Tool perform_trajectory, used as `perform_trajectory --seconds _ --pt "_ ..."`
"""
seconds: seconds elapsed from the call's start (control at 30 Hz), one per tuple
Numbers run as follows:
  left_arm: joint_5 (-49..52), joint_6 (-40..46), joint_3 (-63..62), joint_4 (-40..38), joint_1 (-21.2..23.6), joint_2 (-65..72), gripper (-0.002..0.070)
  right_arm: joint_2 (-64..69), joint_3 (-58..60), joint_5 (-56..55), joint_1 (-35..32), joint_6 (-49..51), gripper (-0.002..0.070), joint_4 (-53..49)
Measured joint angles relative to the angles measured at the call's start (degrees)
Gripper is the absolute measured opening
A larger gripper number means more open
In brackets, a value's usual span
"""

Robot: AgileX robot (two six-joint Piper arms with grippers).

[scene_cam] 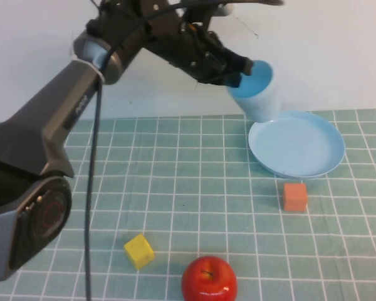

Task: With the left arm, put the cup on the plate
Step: Place the cup on the plate

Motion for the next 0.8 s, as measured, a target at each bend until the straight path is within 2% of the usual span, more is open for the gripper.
perform_trajectory --seconds 0.3,0.47,0.8 --pt "-5.59 -3.78 -0.89 3.95 -8.36 1.83 0.0013 0.00 0.00 0.00 0.00 0.00 -0.0002 0.00" --pt "-8.29 -7.35 -1.16 8.10 -9.05 5.26 0.0013 0.00 0.00 0.00 0.00 0.00 -0.0002 0.00" --pt "-10.84 -11.52 -1.16 9.57 -9.05 11.33 0.0013 0.00 0.00 0.00 0.00 0.00 -0.0002 0.00"
